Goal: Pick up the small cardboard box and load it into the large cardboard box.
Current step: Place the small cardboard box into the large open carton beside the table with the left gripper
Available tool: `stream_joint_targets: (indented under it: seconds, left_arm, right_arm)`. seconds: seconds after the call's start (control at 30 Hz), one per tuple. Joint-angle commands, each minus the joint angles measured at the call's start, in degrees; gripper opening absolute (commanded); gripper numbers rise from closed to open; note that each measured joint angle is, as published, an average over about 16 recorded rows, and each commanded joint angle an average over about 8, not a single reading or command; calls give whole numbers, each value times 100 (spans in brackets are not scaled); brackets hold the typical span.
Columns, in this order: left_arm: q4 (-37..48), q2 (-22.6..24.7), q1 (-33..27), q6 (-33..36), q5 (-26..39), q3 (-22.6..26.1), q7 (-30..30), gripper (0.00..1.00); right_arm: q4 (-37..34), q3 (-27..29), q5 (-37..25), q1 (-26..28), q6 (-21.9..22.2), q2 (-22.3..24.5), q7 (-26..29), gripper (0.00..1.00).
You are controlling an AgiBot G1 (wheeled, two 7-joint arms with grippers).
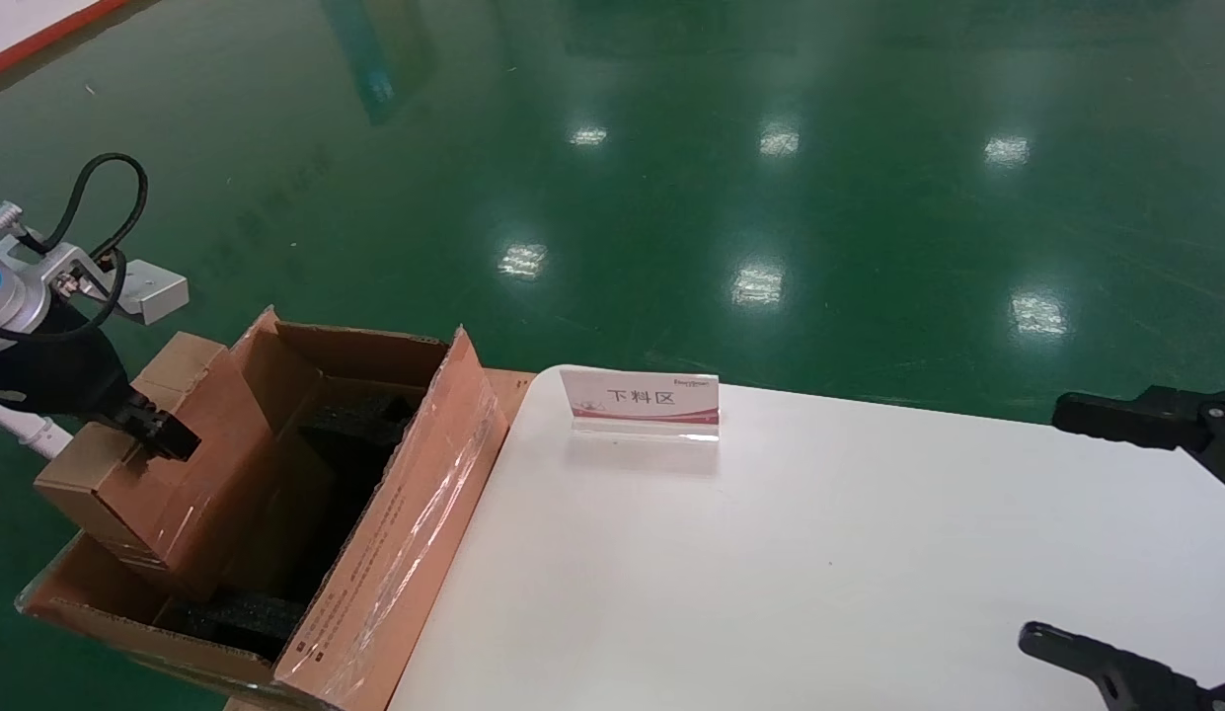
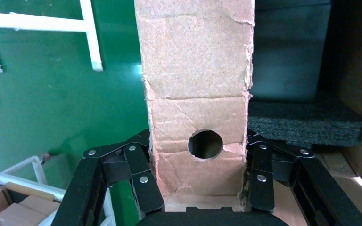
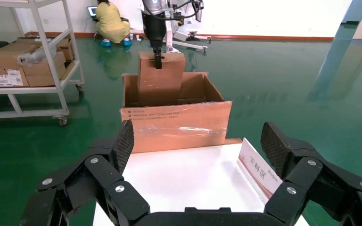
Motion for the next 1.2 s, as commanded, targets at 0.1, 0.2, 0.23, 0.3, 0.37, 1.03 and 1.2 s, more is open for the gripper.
stream_joint_targets:
  seconds: [0.1,0.2,0.23,0.3,0.37,1.03,1.2]
  left_arm:
    - [-95,-5,24,-105,94,27,-152,0]
    - [-146,-2,62,-191,155,45,-251,0]
    - [-159,1,77,-218,172,50,-278,0]
    - [-176,11,111,-276,213,63,-327,0]
    - [-185,24,148,-331,250,73,-369,0]
    - [80,283,705,-839,384,110,-433,0]
    - [138,333,818,-907,396,119,-438,0]
  right_arm:
    - [0,-1,1,0,1,1,-1,100]
    - [0,-2,2,1,1,1,-1,100]
    - [0,-3,2,1,1,1,-1,100]
    - [0,-3,2,1,1,1,-2,100]
    - [0,-4,3,1,2,2,-2,100]
    - [0,-10,7,2,4,4,-5,100]
    - [0,-12,8,3,5,5,-6,100]
